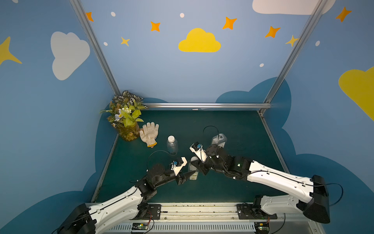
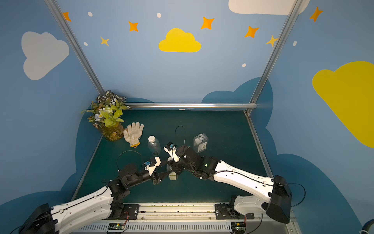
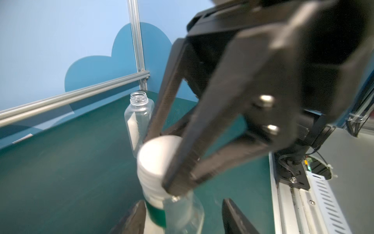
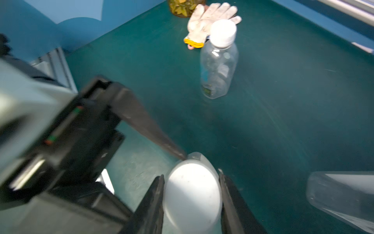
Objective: Screw on the bottle caps
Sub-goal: Pick up the plastic bottle at the center of the board, then place the plastic bottle at the center of the board.
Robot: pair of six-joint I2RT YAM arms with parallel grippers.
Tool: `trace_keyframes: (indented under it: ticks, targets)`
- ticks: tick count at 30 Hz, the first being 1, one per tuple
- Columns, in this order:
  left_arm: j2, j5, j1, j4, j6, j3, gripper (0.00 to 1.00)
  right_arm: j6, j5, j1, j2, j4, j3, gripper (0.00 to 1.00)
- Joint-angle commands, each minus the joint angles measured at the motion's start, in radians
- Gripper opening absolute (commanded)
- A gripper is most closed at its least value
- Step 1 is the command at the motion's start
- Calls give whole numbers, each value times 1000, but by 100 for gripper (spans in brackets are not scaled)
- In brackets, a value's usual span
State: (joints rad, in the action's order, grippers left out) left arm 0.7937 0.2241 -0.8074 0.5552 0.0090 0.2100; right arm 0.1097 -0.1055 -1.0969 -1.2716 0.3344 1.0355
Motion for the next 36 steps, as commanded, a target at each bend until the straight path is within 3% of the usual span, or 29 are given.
trace_keyframes:
  ticks: [1,4,10,16,32,36]
  targets:
    - [-46,-51,-1,-44,-13,-6,82,-61,-36,33,-22,8,63,0]
    - [-87,-117,0,-70,-42,-9,100,-99,-24,70,-55,-5,102,0]
    - [-158,-366,8,-202,-119,20,100,-158,67,156,-160,-30,211,0]
    - [-200,-494,24,-334,-157,66,100,-206,119,203,-276,-64,300,0]
    - [-175,-482,36,-348,-155,75,100,-235,184,239,-441,-103,392,0]
    - [-166,-476,37,-341,-155,75,100,-236,187,242,-455,-83,396,8]
